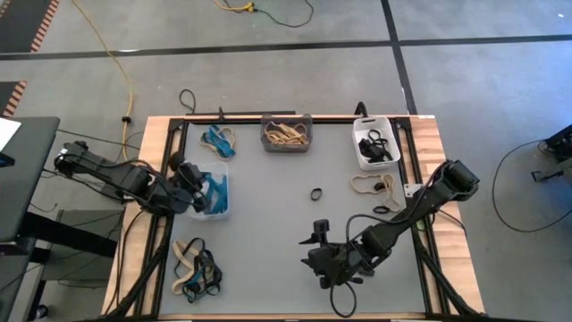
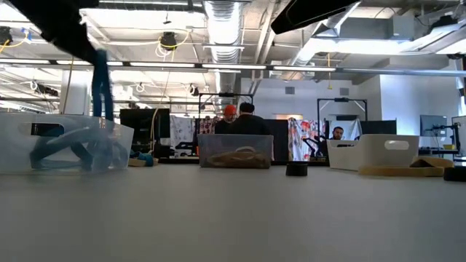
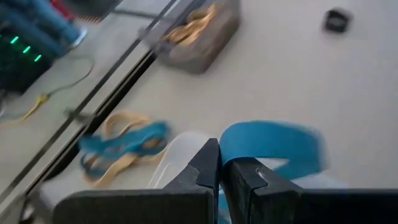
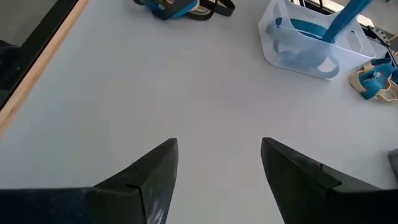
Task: Sort rubber bands into baskets
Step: Put the blue rubber band into the transparent bin
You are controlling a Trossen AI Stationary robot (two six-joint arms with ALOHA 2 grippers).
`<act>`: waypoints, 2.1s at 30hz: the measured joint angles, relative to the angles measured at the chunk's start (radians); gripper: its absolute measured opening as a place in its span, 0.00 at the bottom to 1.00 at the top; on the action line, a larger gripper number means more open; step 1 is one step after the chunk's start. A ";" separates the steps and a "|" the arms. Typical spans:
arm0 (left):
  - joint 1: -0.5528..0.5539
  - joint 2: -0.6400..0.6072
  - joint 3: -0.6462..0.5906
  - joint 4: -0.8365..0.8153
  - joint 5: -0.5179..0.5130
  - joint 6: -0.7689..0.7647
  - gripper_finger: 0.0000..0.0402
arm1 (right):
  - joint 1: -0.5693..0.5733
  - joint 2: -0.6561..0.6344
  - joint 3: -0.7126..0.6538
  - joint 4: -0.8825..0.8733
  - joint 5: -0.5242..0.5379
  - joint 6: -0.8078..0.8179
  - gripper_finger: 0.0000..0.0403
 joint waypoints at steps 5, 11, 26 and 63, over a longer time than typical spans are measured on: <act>0.000 0.008 0.000 -0.120 -0.024 -0.150 0.00 | -0.001 0.000 0.000 0.000 0.000 0.003 0.65; 0.000 0.042 -0.002 -0.191 0.004 -0.253 0.00 | -0.002 0.000 0.000 0.001 0.000 0.003 0.65; 0.001 0.269 -0.013 -0.110 0.135 -0.314 0.04 | -0.002 0.000 -0.027 -0.388 0.159 0.383 0.65; -0.033 0.328 -0.012 0.536 0.125 -0.084 0.54 | -0.445 0.000 -0.436 0.183 -0.121 0.168 0.56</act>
